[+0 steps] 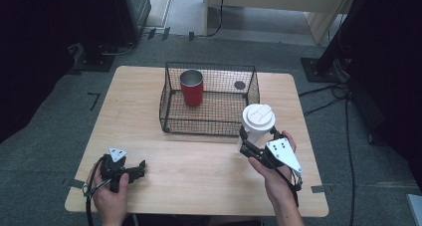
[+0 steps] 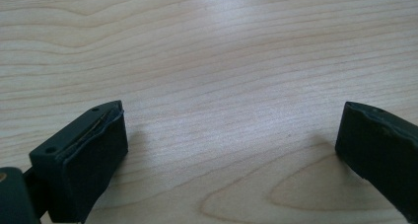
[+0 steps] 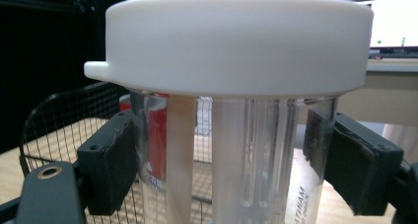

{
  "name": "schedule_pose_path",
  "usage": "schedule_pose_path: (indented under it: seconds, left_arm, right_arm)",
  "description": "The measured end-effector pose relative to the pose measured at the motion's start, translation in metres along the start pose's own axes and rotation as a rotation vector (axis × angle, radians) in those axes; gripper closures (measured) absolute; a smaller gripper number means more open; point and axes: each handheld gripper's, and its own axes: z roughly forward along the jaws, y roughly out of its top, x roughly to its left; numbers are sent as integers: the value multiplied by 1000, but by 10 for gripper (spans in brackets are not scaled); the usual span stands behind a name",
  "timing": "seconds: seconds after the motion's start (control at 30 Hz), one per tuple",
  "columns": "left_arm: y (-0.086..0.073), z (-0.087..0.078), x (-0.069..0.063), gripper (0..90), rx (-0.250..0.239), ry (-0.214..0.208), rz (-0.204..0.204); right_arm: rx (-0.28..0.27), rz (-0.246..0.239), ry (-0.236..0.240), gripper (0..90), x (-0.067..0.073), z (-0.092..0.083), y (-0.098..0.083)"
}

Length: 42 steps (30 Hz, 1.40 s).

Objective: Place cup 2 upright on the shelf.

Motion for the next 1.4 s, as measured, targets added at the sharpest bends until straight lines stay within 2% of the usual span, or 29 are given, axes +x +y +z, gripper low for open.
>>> schedule_pose_path:
  seconds: [0.17, 0.43, 0.67, 1.03, 1.4]
  left_arm:
    - [0, 0, 0, 0, 0, 0, 0]
    - [0, 0, 0, 0, 0, 0, 0]
    - [0, 0, 0, 0, 0, 0, 0]
    - [0, 0, 0, 0, 3, -1, 0]
    - [0, 0, 0, 0, 3, -1, 0]
  right_arm:
    - [-43, -34, 10, 162, 6, 2, 7]
    - [-96, -39, 37, 161, 18, 11, 19]
    - [-112, -36, 49, 161, 27, 21, 26]
    - [-149, -37, 67, 162, 42, 43, 44]
    - [-175, -29, 72, 162, 56, 72, 57]
